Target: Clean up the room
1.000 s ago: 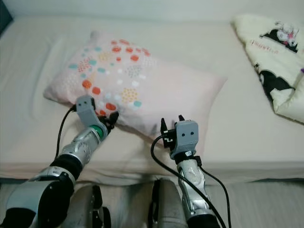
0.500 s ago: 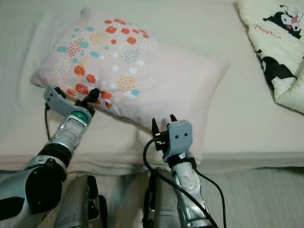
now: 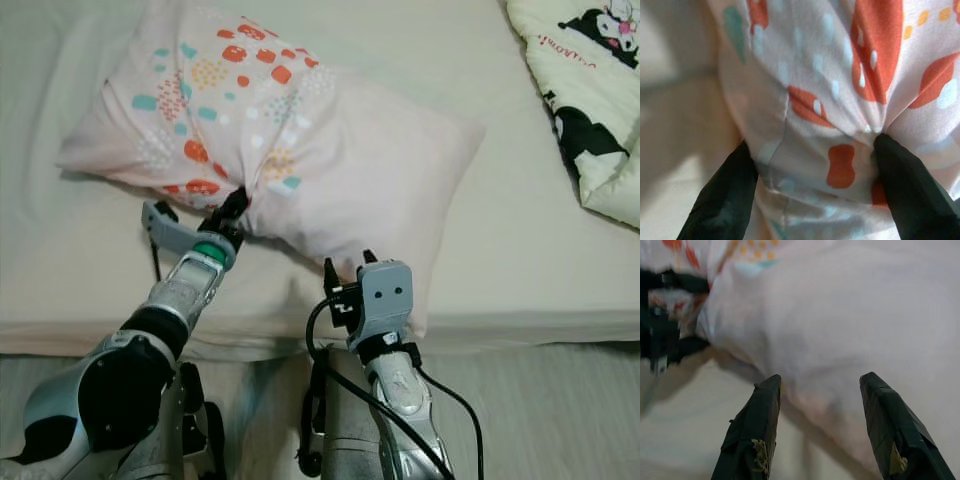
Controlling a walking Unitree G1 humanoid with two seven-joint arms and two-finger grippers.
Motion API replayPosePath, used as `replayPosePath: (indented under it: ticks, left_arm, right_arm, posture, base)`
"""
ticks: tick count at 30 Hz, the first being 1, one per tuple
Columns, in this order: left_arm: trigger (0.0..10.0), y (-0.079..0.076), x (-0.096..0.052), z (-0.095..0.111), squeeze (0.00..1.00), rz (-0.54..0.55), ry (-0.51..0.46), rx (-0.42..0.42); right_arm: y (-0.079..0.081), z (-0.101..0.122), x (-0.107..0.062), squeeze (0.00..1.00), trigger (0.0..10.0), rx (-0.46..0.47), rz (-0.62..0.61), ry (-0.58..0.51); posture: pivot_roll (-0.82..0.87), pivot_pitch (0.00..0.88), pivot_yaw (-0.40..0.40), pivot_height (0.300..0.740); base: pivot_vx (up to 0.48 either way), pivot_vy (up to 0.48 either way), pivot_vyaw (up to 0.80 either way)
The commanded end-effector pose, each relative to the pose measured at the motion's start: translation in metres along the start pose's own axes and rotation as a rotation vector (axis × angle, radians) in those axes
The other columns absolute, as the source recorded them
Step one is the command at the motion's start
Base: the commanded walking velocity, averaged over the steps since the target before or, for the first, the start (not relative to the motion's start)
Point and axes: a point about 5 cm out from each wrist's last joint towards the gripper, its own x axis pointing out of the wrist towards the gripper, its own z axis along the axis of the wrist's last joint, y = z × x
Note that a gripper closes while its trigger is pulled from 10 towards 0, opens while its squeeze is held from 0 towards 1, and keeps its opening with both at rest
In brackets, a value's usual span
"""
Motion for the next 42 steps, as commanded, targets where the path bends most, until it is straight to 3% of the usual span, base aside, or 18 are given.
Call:
replayPosePath:
  ticks: [1, 5, 6, 9, 10, 17, 29, 32, 33, 34, 36, 37, 38, 39, 41, 42]
  left_arm:
    - [10.0, -0.004, 0.0, -0.023, 0.0, -0.012, 0.061, -0.036]
    - [10.0, -0.018, 0.003, -0.03, 0.0, -0.063, 0.081, -0.031]
    - [9.0, -0.022, 0.003, -0.032, 0.0, -0.076, 0.085, -0.03]
    - [9.0, -0.026, 0.005, -0.033, 0.0, -0.084, 0.086, -0.035]
    - [0.0, -0.03, 0.006, -0.033, 0.0, -0.094, 0.089, -0.021]
    - [0.0, -0.042, 0.009, -0.028, 0.0, -0.138, 0.09, 0.023]
    - [0.0, -0.032, 0.008, -0.02, 0.0, -0.103, 0.079, 0.105]
    - [0.0, -0.045, 0.013, 0.0, 0.0, -0.099, 0.021, 0.263]
    - [0.0, -0.056, 0.016, 0.011, 0.0, -0.104, -0.019, 0.39]
    - [0.0, -0.056, 0.016, 0.011, 0.0, -0.104, -0.019, 0.39]
    - [0.0, -0.078, 0.019, 0.032, 0.0, -0.129, -0.111, 0.553]
    - [0.0, -0.078, 0.019, 0.032, 0.0, -0.129, -0.111, 0.553]
    - [0.0, -0.091, 0.02, 0.045, 0.0, -0.132, -0.17, 0.657]
    - [0.0, -0.091, 0.02, 0.045, 0.0, -0.132, -0.17, 0.657]
    - [0.0, -0.124, 0.018, 0.083, 0.0, -0.12, -0.343, 0.848]
    - [0.0, -0.124, 0.018, 0.083, 0.0, -0.12, -0.343, 0.848]
  right_arm:
    - [0.0, -0.003, -0.005, 0.0, 10.0, -0.007, -0.005, 0.025]
    - [0.001, 0.0, -0.005, 0.0, 10.0, -0.006, -0.006, 0.028]
    - [0.001, 0.0, -0.006, 0.0, 10.0, -0.006, -0.006, 0.03]
    - [0.001, 0.0, -0.006, 0.0, 10.0, -0.007, -0.007, 0.034]
    - [0.0, -0.001, -0.007, 0.0, 10.0, -0.007, -0.01, 0.036]
    - [-0.002, -0.001, -0.001, 0.0, 10.0, 0.001, -0.024, 0.04]
    - [-0.006, -0.001, 0.004, 0.0, 10.0, 0.0, -0.034, 0.033]
    - [-0.011, -0.002, 0.007, 0.0, 10.0, -0.006, -0.045, 0.031]
    - [-0.013, -0.001, 0.008, 0.0, 10.0, -0.01, -0.051, 0.027]
    - [-0.013, -0.001, 0.008, 0.0, 10.0, -0.01, -0.051, 0.027]
    - [-0.016, 0.0, 0.01, 0.0, 10.0, -0.015, -0.06, 0.019]
    - [-0.016, 0.0, 0.01, 0.0, 10.0, -0.015, -0.06, 0.019]
    - [-0.017, 0.001, 0.011, 0.0, 10.0, -0.017, -0.065, 0.015]
    - [-0.017, 0.001, 0.011, 0.0, 10.0, -0.017, -0.065, 0.015]
    - [-0.022, 0.002, 0.015, 0.0, 10.0, -0.023, -0.074, 0.008]
    - [-0.022, 0.002, 0.015, 0.0, 10.0, -0.023, -0.074, 0.008]
  posture:
    - [-0.25, 0.423, -0.002, 0.616]
    - [-0.25, 0.421, -0.001, 0.616]
    - [-0.26, 0.421, -0.002, 0.616]
    - [-0.26, 0.421, -0.002, 0.616]
    - [-0.26, 0.417, 0.001, 0.616]
    - [-0.24, 0.4, 0.006, 0.616]
    - [-0.22, 0.376, 0.015, 0.616]
    - [-0.2, 0.358, 0.02, 0.616]
    - [-0.19, 0.351, 0.021, 0.616]
    - [-0.19, 0.351, 0.021, 0.616]
    - [-0.19, 0.344, 0.022, 0.616]
    - [-0.19, 0.344, 0.022, 0.616]
    - [-0.19, 0.338, 0.022, 0.616]
    - [-0.19, 0.338, 0.022, 0.616]
    - [-0.17, 0.321, 0.025, 0.616]
    - [-0.17, 0.321, 0.025, 0.616]
  base:
    - [0.0, 0.0, 0.0]
    - [0.0, 0.0, 0.0]
    - [0.0, 0.0, 0.0]
    - [0.0, 0.0, 0.0]
    - [0.0, 0.0, 0.0]
    - [0.0, 0.0, 0.0]
    - [0.0, 0.0, 0.0]
    - [0.0, 0.0, 0.0]
    - [0.0, 0.0, 0.0]
    - [0.0, 0.0, 0.0]
    - [0.0, 0.0, 0.0]
    - [0.0, 0.0, 0.0]
    - [0.0, 0.0, 0.0]
    - [0.0, 0.0, 0.0]
    - [0.0, 0.0, 0.0]
    - [0.0, 0.0, 0.0]
